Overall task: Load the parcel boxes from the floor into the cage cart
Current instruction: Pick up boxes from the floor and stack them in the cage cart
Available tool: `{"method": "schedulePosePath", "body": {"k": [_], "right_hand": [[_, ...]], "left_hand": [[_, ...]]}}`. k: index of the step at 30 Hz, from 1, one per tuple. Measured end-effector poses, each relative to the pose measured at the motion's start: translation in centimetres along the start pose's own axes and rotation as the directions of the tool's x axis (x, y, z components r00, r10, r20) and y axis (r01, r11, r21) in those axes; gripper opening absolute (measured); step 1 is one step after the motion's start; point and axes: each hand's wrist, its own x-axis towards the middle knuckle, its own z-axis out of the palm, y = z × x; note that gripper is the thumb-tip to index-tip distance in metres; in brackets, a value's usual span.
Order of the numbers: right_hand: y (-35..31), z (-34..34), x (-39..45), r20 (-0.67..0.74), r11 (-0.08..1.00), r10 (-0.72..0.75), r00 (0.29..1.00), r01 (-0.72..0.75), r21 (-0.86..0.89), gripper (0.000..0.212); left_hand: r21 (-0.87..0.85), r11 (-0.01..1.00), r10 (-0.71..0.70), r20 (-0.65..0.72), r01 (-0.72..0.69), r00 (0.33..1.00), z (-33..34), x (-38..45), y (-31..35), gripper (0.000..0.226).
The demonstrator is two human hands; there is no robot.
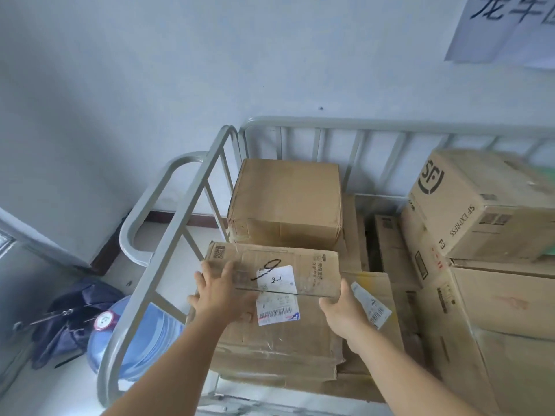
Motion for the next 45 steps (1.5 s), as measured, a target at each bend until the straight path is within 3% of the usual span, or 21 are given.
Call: {"method": "schedulePosePath", "body": {"k": [5,13,18,23,30,32,36,40,45], "right_hand": [[-0.1,0.6,-0.5,-0.069,0.996,0.085,0.994,-0.086,-0.005,0.072],[-0.5,0.6,-1.1,-0.115,0.993,0.104,0.988,-0.096,0.07,0.053],[-0.1,-1.9,-1.8,-0.251,0.986,0.143,0.957,-0.117,0.116,0.049],[2.3,-7.0,-2.2,-0.419,0.955,0.259,0.87,-0.165,0.247,0.043],[8.0,-11.6,-3.1,-0.495,0.854,0.461,0.736,-0.216,0.474,0.045],[9.4,-12.1,-3.3,-0.48,0.833,0.496,0.724,-0.239,0.5,0.053],[11.8,-12.0,-3.0,-0.383,0.8,0.51,0.771,-0.26,0.541,0.088],[13.6,-11.0,-1.9,-0.275,0.718,0.54,0.796,-0.265,0.643,0.092],[15.2,-11.5,-0.7,-0.146,0.681,0.569,0.81,-0.363,0.636,0.111]], "left_hand": [[-0.068,0.998,-0.018,-0.018,0.017,1.0,-0.4,1.0,-0.5,0.093],[-0.054,0.998,0.02,-0.03,-0.021,0.999,-1.1,1.9,0.1,0.094],[-0.028,0.984,0.173,-0.054,-0.175,0.983,-2.6,2.1,4.6,0.094],[-0.019,0.94,0.342,0.027,-0.342,0.939,-1.3,1.1,11.6,0.095],[0.005,0.794,0.598,0.164,-0.607,0.784,2.7,-0.2,21.7,0.089],[0.031,0.746,0.647,0.202,-0.665,0.736,3.8,-0.2,23.9,0.091],[0.136,0.661,0.693,0.267,-0.738,0.669,6.0,0.1,26.7,0.099],[0.234,0.618,0.672,0.338,-0.751,0.659,8.2,0.8,28.0,0.105],[0.29,0.544,0.663,0.426,-0.787,0.616,10.3,1.5,29.9,0.11]]}}
